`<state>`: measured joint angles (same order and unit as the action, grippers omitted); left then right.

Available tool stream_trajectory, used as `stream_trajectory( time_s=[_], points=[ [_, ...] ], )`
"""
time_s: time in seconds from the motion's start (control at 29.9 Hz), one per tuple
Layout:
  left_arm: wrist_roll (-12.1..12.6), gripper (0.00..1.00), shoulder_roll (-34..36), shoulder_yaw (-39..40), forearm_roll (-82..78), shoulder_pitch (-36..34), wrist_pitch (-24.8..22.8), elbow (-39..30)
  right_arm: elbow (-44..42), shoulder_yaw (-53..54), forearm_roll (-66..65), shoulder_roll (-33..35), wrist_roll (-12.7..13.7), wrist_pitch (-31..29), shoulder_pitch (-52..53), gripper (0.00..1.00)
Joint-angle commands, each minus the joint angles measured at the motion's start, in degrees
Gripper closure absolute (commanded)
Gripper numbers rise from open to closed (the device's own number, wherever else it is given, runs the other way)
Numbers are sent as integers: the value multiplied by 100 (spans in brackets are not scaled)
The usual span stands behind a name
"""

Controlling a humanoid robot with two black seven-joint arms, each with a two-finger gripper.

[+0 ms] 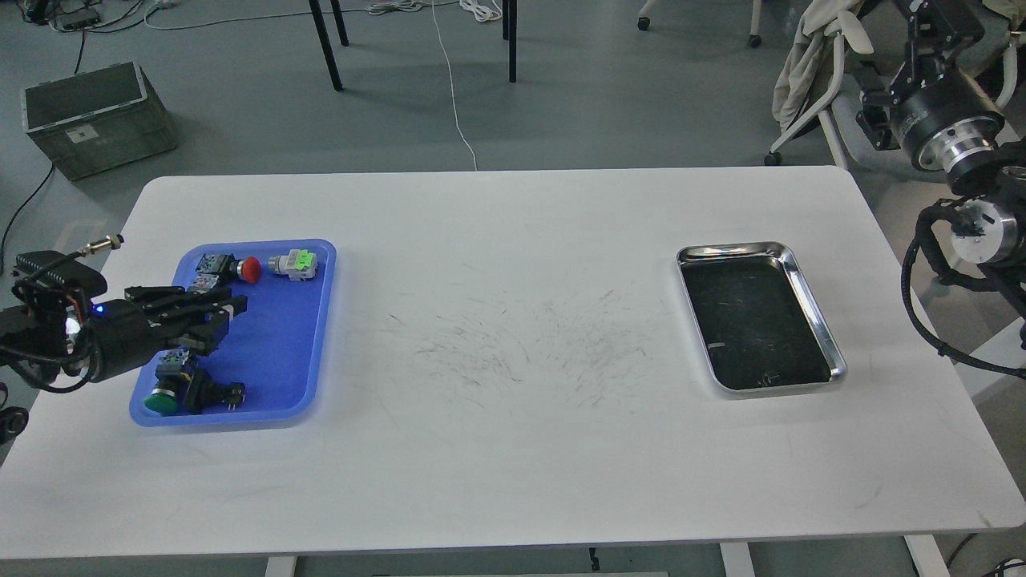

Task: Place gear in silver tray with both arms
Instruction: 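Lift the held gear up out of the blue tray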

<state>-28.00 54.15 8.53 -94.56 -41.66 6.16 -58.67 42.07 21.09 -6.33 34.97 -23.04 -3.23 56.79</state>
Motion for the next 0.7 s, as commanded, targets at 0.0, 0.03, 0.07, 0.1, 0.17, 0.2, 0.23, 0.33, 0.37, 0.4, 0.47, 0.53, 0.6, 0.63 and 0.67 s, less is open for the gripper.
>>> stream_trajectory(
  time_s=[0.0,0.03,0.07,0.1,0.17,0.2,0.23,0.33,0.37,0.4,0.47,0.53,0.6,0.63,0.67],
  points=[
    [0,80,139,44,349,-271,-247,-485,3,0,0,1,1,-2,-2,7],
    [0,80,201,70,498,-385,-291,-671,-6,0,0,-8,1,6,-2,7],
    [0,80,245,70,630,-508,-343,-794,-6,0,0,-17,1,7,-2,7],
    [0,80,228,70,762,-596,-387,-848,3,0,0,-17,1,7,-2,7],
    [0,80,219,79,1017,-676,-493,-909,3,0,0,-17,1,7,-2,7],
    [0,81,228,96,1149,-694,-528,-988,3,0,0,-17,1,7,-2,7],
    [0,81,237,114,1307,-729,-546,-1163,3,0,0,-17,1,7,-2,7],
    [0,81,158,88,1449,-1009,-581,-1367,3,0,0,-8,1,7,7,7],
    [0,81,114,88,1449,-1080,-590,-1367,3,0,-8,-8,1,7,7,7],
    [0,81,-8,88,1449,-1133,-607,-1367,3,0,-43,-17,1,7,7,7],
    [0,82,-290,62,1440,-1221,-616,-1349,12,0,-87,-26,1,7,16,7],
    [0,82,-501,35,1431,-1414,-721,-1236,3,0,-114,-26,10,7,34,7],
    [0,83,-703,26,1405,-1520,-809,-1104,3,0,-114,-8,10,7,42,7],
    [0,84,-904,0,1405,-1555,-827,-1042,3,0,-114,1,10,7,51,7],
    [0,84,-1115,-35,1379,-1625,-836,-955,3,0,-114,9,10,7,60,7]
  ],
)
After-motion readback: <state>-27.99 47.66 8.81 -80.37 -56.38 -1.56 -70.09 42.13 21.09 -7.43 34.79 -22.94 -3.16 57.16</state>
